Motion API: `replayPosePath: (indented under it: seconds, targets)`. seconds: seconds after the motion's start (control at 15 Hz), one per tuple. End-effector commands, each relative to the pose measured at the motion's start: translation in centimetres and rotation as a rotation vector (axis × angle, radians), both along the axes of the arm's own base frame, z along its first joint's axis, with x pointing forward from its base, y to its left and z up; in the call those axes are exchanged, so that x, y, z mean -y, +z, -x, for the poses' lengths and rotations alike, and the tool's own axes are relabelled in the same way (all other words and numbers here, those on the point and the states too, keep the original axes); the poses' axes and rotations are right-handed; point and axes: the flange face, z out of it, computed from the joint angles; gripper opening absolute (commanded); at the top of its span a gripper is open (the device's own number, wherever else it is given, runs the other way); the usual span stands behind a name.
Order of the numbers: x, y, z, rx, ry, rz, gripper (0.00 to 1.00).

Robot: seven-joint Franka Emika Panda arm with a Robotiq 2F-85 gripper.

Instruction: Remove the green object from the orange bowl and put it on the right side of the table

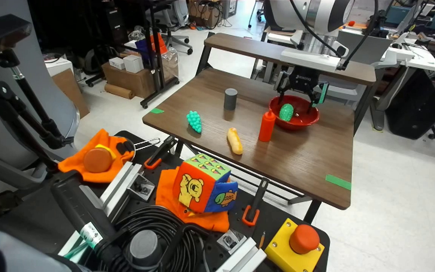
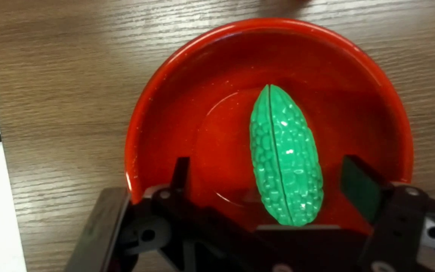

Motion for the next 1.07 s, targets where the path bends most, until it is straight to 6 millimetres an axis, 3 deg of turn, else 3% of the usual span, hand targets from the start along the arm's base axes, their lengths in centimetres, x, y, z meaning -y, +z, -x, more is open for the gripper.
replayPosePath:
  seconds: [0.0,0.27,0.4,0.8,0.87,1.0]
  targets:
    - [-0.5,-0.7,-0.9,-0.043,0.03,-0.045,1.0]
    - [-0.7,-1.8,-1.1,-0.074,0.024,-0.05,1.0]
    - [-0.8,-2.2,-1.2,-0.091,0.018,-0.058,0.74]
    - [-1.2,-3.6,-1.4,-0.122,0.02,-0.052,0.27]
    - [-1.1,-3.2,-1.4,-0.12,0.018,-0.049,0.21]
    - [-1.2,-2.0,-1.5,-0.092,0.022,-0.033,0.21]
